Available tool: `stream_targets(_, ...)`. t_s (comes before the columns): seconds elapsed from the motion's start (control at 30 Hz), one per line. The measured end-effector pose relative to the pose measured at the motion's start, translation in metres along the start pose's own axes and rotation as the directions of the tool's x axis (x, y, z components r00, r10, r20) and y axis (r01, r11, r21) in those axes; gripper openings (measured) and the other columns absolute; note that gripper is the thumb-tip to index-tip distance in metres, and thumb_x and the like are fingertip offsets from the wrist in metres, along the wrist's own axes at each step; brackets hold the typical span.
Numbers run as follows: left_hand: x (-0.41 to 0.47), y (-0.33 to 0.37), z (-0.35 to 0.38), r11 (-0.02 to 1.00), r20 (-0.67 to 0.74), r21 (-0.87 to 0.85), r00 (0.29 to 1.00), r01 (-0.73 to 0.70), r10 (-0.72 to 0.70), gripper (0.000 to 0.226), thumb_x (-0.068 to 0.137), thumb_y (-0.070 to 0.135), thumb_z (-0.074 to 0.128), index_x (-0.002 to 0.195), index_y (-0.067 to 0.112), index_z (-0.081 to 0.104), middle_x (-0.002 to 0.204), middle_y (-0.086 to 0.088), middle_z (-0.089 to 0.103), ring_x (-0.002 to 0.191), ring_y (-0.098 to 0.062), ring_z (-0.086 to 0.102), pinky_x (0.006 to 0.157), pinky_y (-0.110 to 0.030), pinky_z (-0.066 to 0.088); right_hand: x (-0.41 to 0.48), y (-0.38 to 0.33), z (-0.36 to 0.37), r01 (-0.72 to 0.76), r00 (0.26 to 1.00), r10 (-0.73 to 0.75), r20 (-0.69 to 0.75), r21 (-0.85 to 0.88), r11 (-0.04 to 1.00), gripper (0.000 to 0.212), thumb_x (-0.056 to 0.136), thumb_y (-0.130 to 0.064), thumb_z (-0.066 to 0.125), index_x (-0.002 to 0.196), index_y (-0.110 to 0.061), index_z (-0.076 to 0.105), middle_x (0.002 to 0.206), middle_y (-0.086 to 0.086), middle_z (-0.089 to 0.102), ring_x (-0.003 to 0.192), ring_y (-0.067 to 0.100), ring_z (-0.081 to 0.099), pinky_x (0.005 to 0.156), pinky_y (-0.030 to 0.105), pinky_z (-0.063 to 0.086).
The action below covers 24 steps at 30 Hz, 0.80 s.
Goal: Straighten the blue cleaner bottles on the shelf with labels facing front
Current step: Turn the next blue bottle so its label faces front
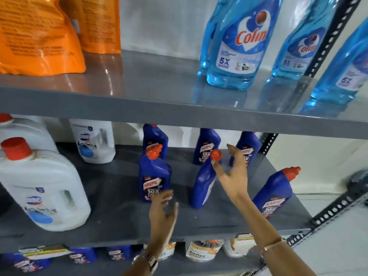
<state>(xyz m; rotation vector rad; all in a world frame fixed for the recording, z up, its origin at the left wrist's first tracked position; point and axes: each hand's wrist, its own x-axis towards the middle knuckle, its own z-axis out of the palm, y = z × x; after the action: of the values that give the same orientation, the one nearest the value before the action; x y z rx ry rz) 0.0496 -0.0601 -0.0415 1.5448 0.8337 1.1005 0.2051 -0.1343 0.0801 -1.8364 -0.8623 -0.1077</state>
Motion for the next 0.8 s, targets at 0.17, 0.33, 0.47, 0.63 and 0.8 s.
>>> stream_targets(0.17,0.007,0.013,0.064,0.992,0.314,0.017,0.941,0.125,-0.124,0.059,0.058,0.014,0.082,0.108,0.025,0.053,0.101,0.013,0.06,0.09,-0.002,0.059,0.07,0.0,0.041,0.011,0.036,-0.006,-0.284,0.904,0.194,0.38,0.198,0.938,0.052,0.076,-0.03,0.069,0.123,-0.021,0.049,0.122,0.001,0.062,0.116,0.019,0.057,0.1,0.039,0.046)
stream_targets(0.33,0.016,0.008,0.076,0.993,0.193,0.104,0.978,0.064,-0.083,0.04,0.068,0.02,0.078,0.103,0.018,0.058,0.091,0.002,0.068,0.083,-0.015,0.064,0.065,-0.01,0.044,0.014,0.038,-0.003,-0.359,0.905,0.222,0.362,0.37,0.857,0.043,0.077,-0.011,0.071,0.117,-0.015,0.056,0.099,-0.003,0.068,0.093,0.013,0.065,0.077,0.018,0.053)
stream_targets(0.47,0.011,0.009,0.074,0.993,0.198,0.116,0.979,0.026,-0.049,0.029,0.069,0.024,0.078,0.092,0.021,0.059,0.081,0.005,0.067,0.074,-0.008,0.062,0.061,-0.007,0.043,0.016,0.04,-0.014,-0.344,0.91,0.218,0.352,0.348,0.872,0.043,0.073,-0.01,0.074,0.112,-0.015,0.057,0.101,0.004,0.068,0.092,0.016,0.065,0.082,0.031,0.055)
stream_targets(0.63,0.016,0.028,0.074,0.999,0.147,-0.037,0.989,-0.026,0.031,0.031,0.064,0.041,0.074,0.086,0.029,0.056,0.081,-0.003,0.065,0.073,-0.019,0.061,0.065,-0.024,0.05,0.031,0.015,-0.034,-0.277,0.928,0.118,0.352,0.446,0.851,0.044,0.071,-0.008,0.075,0.11,-0.019,0.058,0.108,0.01,0.068,0.098,0.02,0.064,0.077,0.022,0.055)
stream_targets(0.8,0.013,0.039,0.074,0.986,0.154,-0.168,0.987,-0.008,0.035,0.038,0.064,0.04,0.073,0.096,0.023,0.061,0.09,-0.003,0.067,0.082,-0.015,0.063,0.073,-0.025,0.051,0.04,0.004,-0.045,-0.291,0.89,0.061,0.453,0.459,0.84,0.046,0.075,-0.005,0.071,0.118,-0.013,0.056,0.108,0.013,0.066,0.093,0.016,0.066,0.075,0.018,0.054)
